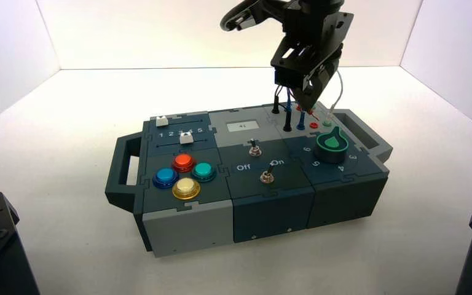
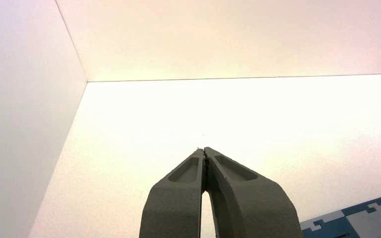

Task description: Insert the red wire.

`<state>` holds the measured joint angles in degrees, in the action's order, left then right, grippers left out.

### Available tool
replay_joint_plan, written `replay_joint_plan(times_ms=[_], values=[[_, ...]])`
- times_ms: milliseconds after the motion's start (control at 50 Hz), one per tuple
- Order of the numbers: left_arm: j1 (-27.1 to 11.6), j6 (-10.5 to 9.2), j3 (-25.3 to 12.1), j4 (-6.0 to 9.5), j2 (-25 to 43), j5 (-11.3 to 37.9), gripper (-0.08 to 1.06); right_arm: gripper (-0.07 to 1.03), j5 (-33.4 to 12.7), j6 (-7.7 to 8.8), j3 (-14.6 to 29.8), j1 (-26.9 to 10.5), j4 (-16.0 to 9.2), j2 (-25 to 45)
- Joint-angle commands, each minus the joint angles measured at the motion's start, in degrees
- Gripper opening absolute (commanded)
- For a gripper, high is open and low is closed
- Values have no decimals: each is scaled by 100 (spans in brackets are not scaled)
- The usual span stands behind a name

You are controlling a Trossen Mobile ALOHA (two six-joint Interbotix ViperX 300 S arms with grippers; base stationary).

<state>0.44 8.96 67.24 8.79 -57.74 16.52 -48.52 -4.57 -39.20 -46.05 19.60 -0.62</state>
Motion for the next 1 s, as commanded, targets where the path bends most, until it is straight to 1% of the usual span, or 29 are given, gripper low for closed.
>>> replay_joint_plan(times_ms=[20,460,580,700,860,1000], values=[[44,26,-193,-18,35,-62,-3,-2,132,-79,18,9,18,-193],[44,18,-202,-18,88,-97,-3,-2,475,-237,-167,9,18,-396],[44,26,-202,-18,88,-97,-3,-2,615,-352,-272,9,9,-475],[44,26,-202,-18,88,-97,-3,-2,729,-431,-369,9,18,-554],[44,26,-202,-18,97,-105,-3,-2,817,-457,-439,9,18,-633],[44,26,-202,-18,105,-105,-3,-2,905,-536,-510,9,35,-686]])
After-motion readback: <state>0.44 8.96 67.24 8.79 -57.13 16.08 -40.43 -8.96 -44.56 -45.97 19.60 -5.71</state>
